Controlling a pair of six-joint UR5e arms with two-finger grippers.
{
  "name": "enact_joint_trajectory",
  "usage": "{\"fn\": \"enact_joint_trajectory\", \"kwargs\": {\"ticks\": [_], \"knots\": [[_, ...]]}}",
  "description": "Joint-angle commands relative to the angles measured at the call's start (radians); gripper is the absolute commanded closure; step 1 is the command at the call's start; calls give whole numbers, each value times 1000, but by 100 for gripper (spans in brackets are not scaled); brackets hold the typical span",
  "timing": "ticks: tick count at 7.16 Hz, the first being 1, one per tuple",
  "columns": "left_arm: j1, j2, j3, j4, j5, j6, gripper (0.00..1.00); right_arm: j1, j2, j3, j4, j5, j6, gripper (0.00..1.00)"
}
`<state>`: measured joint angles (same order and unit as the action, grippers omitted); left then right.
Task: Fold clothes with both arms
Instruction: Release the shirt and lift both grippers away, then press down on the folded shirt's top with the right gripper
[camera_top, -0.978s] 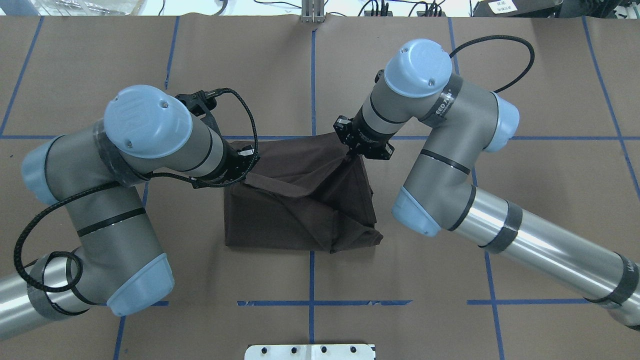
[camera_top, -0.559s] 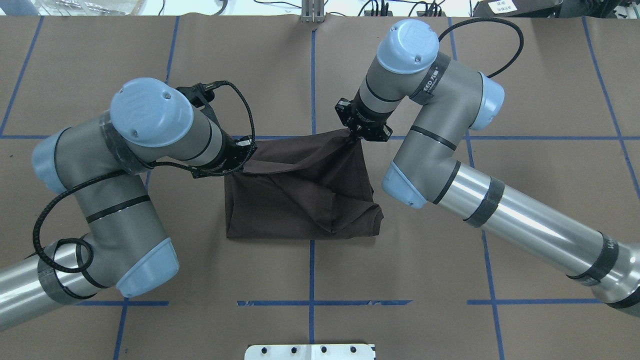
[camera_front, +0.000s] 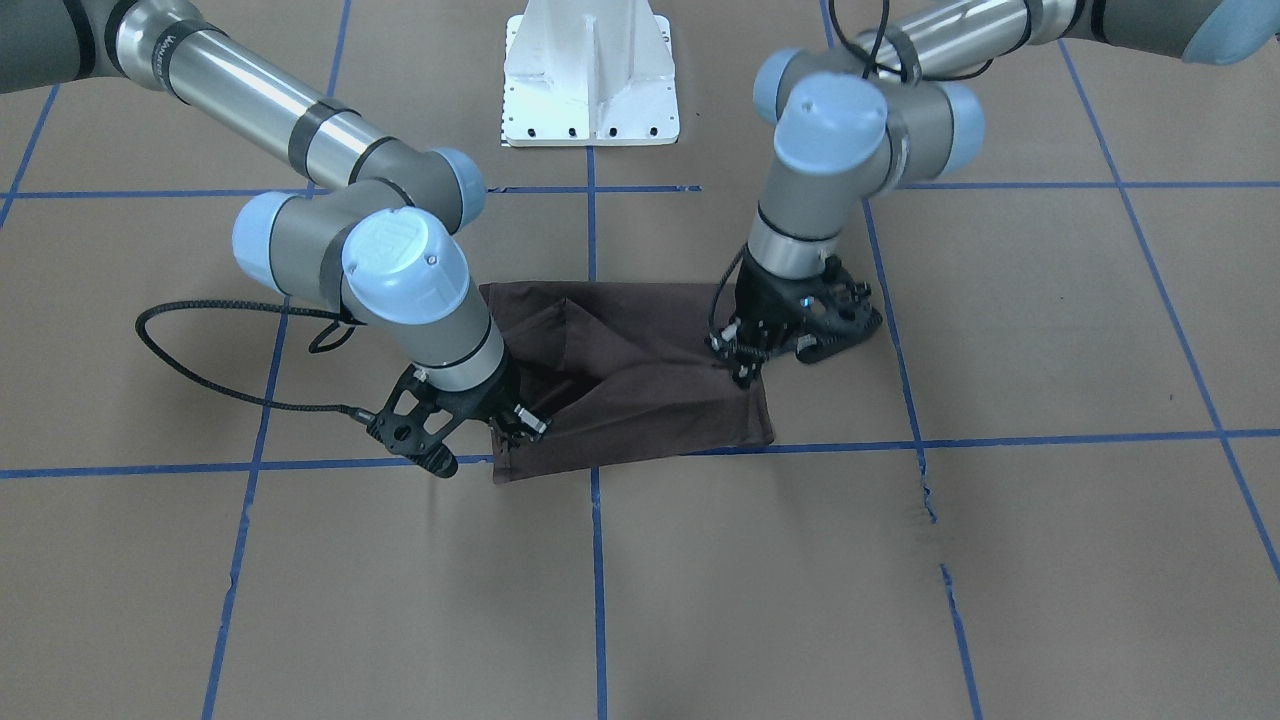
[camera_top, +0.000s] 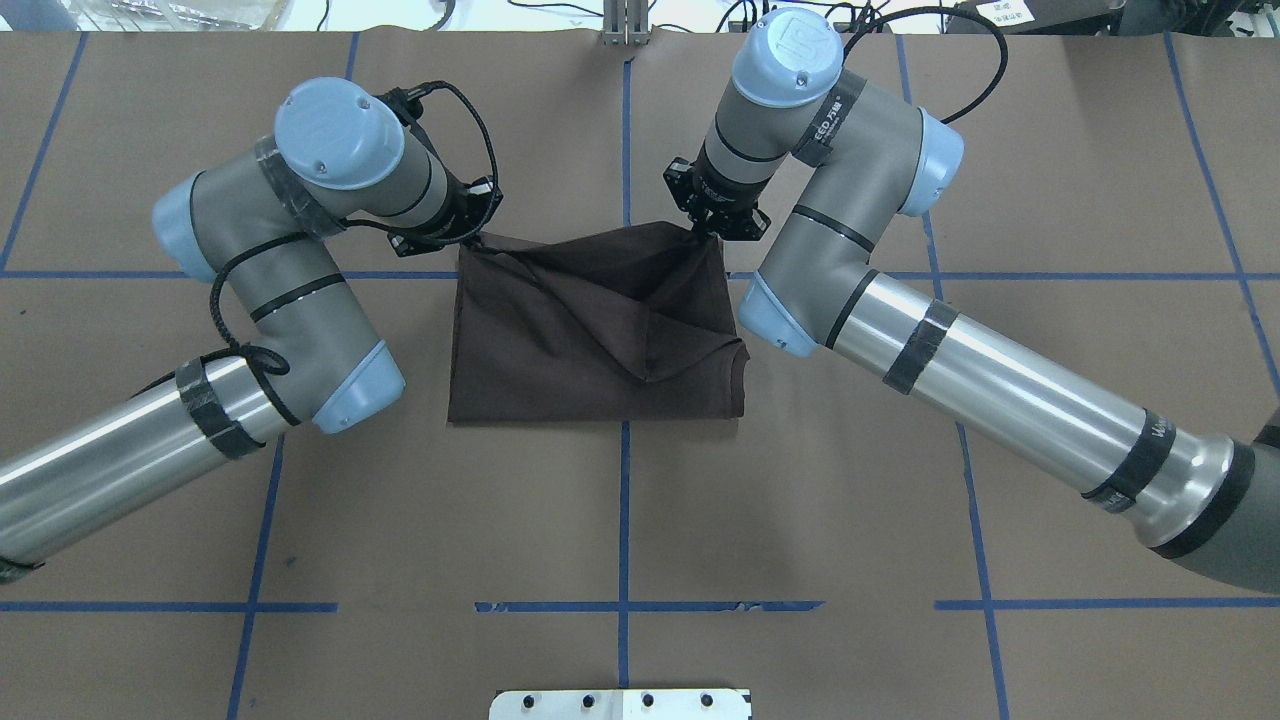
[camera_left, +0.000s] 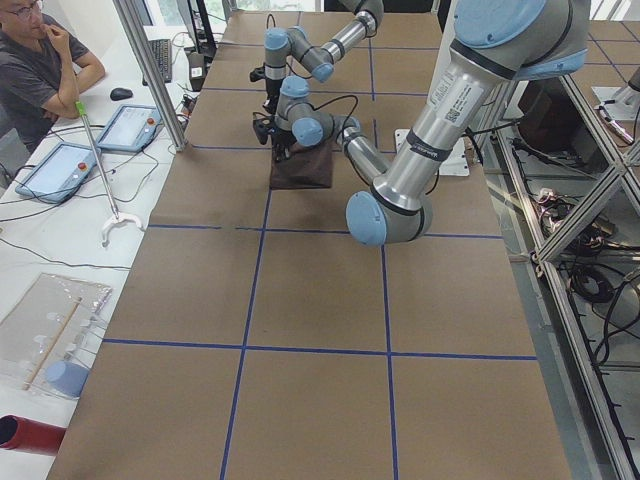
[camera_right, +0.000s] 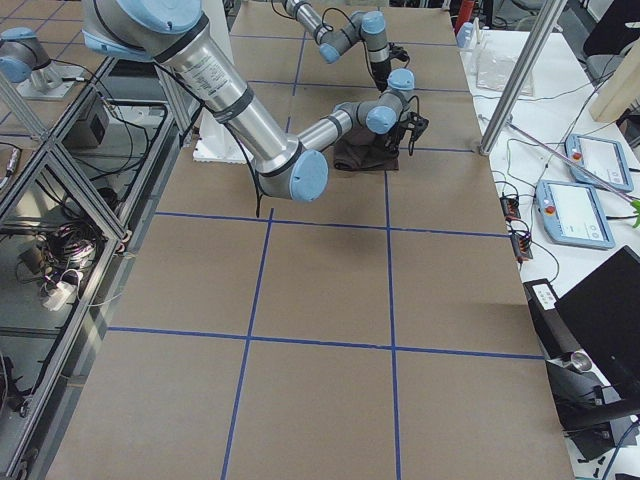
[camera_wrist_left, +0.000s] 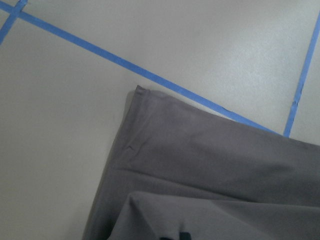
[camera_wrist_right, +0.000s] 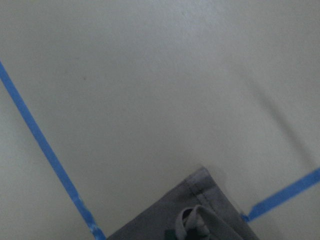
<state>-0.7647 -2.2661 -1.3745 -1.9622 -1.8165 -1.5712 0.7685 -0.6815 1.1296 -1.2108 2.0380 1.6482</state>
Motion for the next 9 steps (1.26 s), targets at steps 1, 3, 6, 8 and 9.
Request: {"fn": "enact_joint_trajectory", "kwargs": {"ticks": [1,3,6,8,9], "knots": [[-126,-46,152,-92,10,174,0,64,59,-152,33,-7,-138,0],[-139,-52,146,-90,-9,220,0,98,54,-151,30,7,-178,0],[-136,11,-24,-35,-95,220,0,14,-24,100,-40,7,-196,0],[-131,48,-127,46,-101,220,0,-140,-33,276,-227,-94,-196,0],[-131,51,-130,48,-99,221,0,-225,-39,307,-269,-199,-197,2]]}}
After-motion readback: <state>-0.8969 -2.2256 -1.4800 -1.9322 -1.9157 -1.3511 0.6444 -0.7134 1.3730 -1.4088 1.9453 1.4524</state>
